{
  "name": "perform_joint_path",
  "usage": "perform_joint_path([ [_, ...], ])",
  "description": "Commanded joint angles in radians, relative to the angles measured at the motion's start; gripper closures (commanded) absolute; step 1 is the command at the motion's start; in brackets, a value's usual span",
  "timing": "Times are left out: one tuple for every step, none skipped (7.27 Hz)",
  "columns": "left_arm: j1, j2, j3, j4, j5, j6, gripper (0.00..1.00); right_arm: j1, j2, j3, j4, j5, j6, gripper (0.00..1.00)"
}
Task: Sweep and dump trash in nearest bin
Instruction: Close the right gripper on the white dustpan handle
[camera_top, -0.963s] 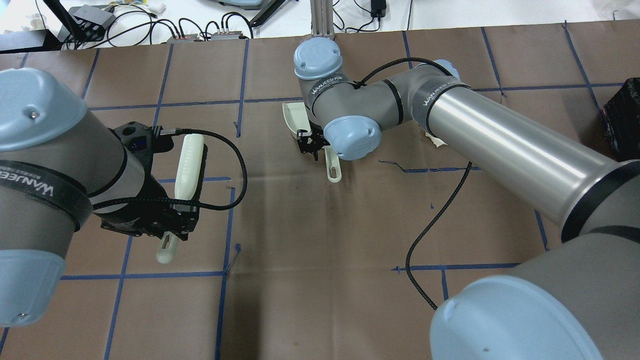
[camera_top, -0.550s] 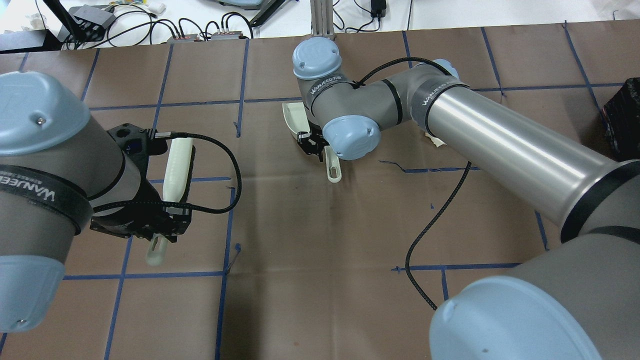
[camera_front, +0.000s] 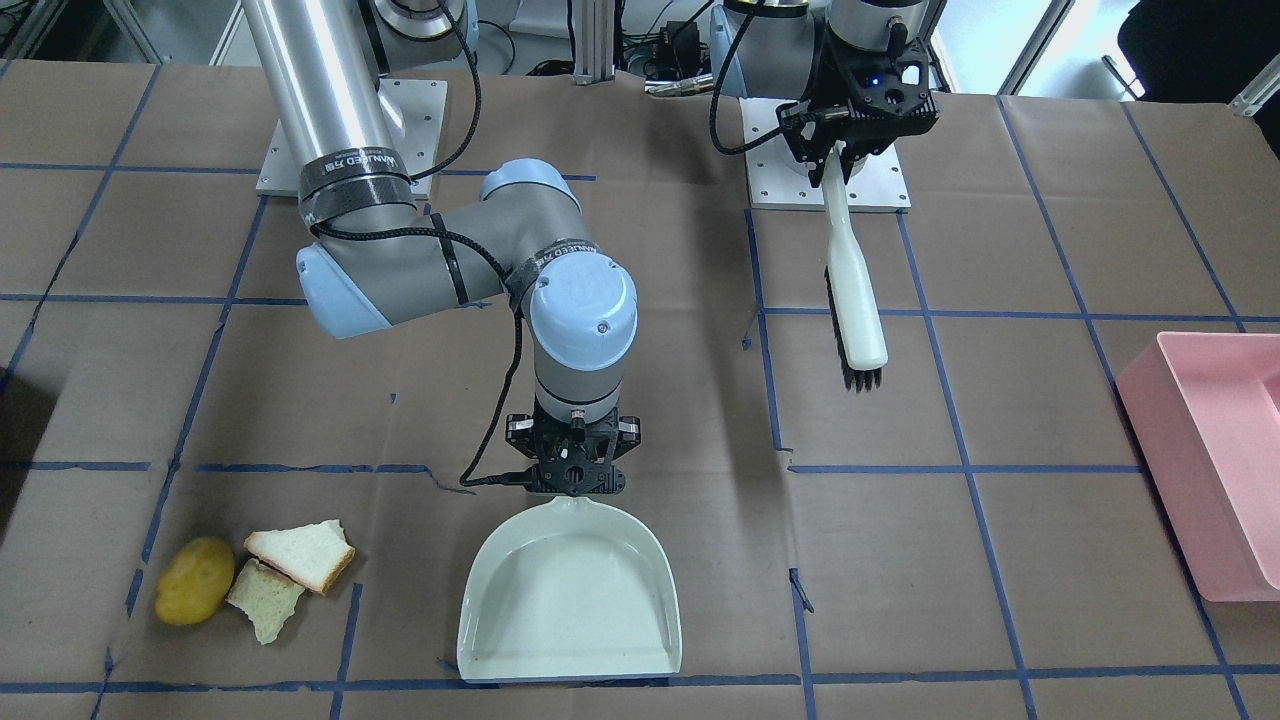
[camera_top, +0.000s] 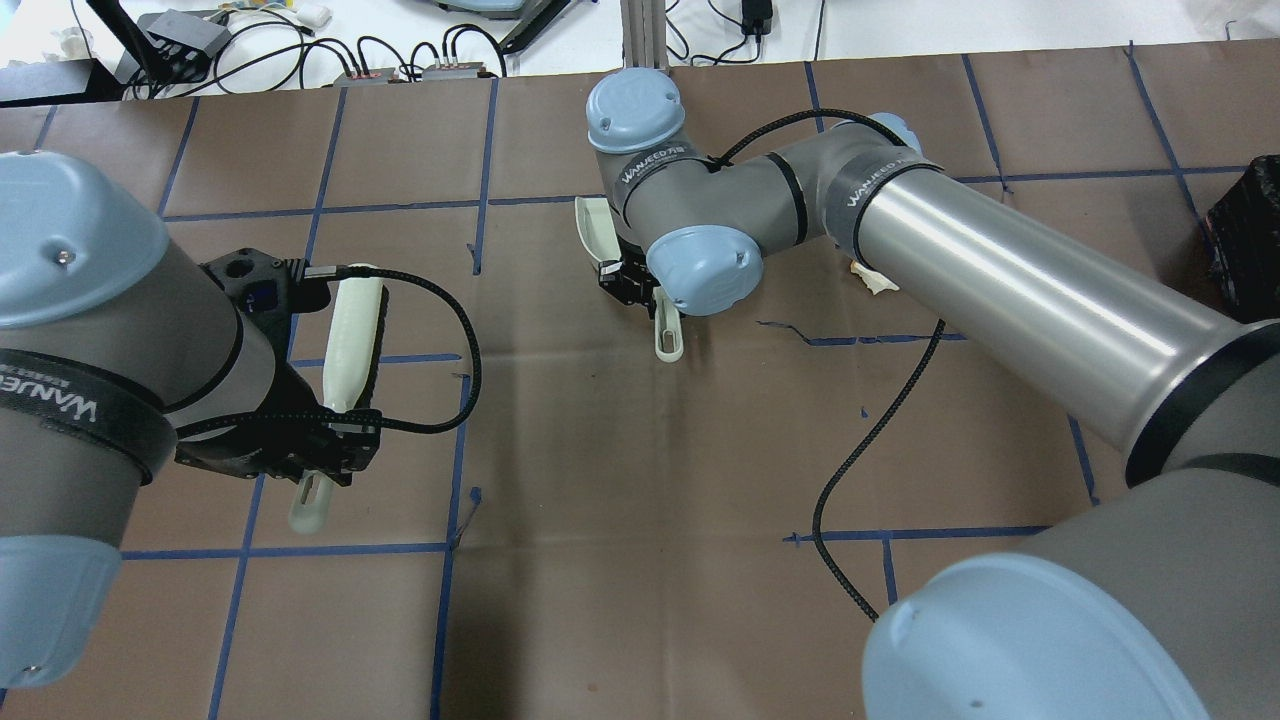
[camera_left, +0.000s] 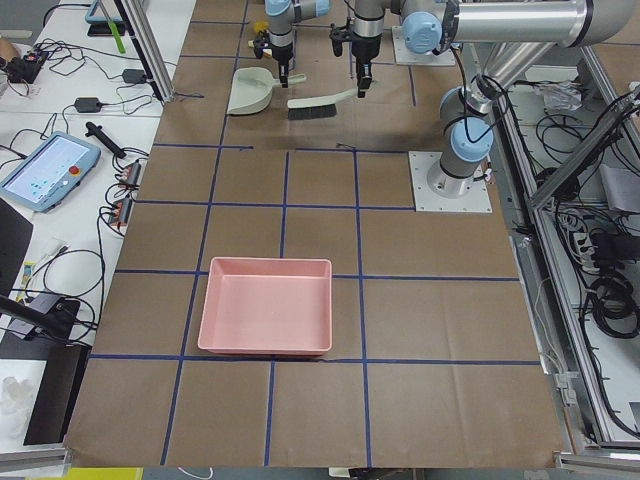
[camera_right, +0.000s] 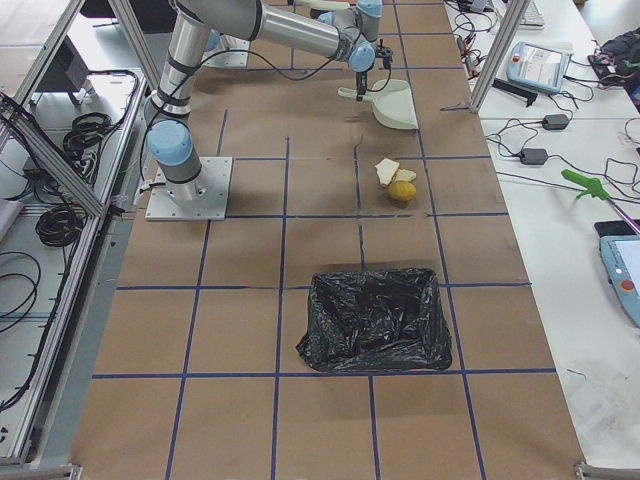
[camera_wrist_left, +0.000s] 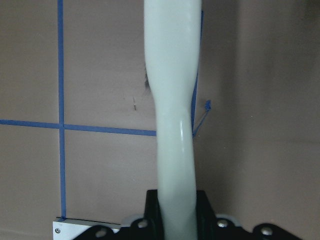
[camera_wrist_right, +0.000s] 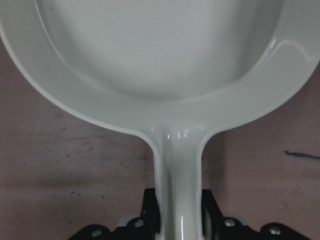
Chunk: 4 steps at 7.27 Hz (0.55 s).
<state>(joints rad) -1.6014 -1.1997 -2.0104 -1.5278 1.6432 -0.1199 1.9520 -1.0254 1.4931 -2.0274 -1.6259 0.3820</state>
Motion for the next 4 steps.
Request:
perform_joint_path([
  [0.0,0.003,-0.004,-0.011,-0.034,-0.052,1.0,-0.001,-0.028,-0.005,-0.001,-0.002,0.0,1.0],
  [0.0,-0.003,-0.004,-0.014,-0.029,-0.035,1.0,-0.001,-0.042,-0.005,0.001,-0.002,0.001,1.0],
  [0.0,-0.004,-0.005,-0.015,-0.031,-0.035,1.0,-0.001,-0.071,-0.005,0.016,-0.003,0.001,1.0],
  [0.0,-0.004,-0.005,-0.015,-0.032,-0.043,1.0,-0.001,-0.102,-0.005,0.048,-0.002,0.001,1.0],
])
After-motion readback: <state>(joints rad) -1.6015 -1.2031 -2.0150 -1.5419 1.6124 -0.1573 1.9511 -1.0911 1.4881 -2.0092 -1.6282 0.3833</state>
